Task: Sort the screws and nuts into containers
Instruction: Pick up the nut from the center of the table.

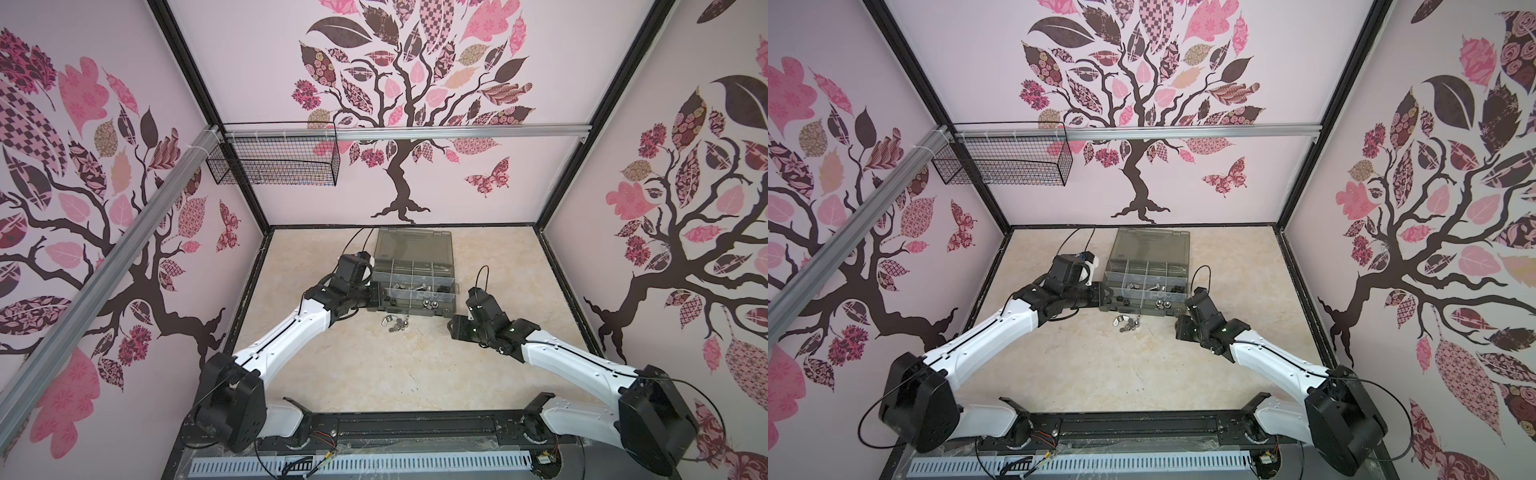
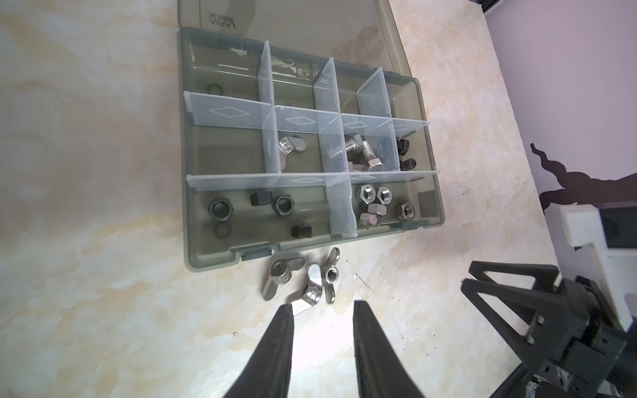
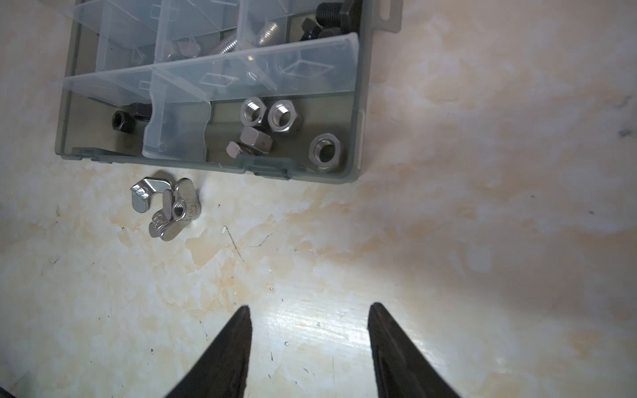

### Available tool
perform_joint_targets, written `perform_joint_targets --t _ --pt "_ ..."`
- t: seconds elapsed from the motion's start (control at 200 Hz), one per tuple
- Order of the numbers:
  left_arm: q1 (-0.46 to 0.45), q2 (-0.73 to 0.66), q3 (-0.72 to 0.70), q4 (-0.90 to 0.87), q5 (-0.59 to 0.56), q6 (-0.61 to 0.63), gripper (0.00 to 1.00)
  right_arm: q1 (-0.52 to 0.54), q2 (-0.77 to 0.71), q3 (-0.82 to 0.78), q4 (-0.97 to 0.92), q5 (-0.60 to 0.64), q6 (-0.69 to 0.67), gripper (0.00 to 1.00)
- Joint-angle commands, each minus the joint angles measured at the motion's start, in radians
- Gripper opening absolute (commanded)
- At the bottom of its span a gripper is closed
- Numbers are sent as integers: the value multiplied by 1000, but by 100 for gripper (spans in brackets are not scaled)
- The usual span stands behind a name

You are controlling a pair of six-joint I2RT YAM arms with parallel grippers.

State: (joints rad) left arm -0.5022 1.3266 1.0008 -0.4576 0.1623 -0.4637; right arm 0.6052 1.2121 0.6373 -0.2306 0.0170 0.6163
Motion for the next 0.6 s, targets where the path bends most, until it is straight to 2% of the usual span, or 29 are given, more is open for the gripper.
perform_joint_targets --t 0.0,0.245,0.595 --pt "4 -86 -73 -30 -31 -27 33 29 51 71 16 -20 -35 57" --pt "4 -246 -205 -33 -49 -100 33 96 165 194 -46 -1 -44 57" --pt "5 -318 -271 -95 -24 -128 33 164 337 307 -37 31 -17 59"
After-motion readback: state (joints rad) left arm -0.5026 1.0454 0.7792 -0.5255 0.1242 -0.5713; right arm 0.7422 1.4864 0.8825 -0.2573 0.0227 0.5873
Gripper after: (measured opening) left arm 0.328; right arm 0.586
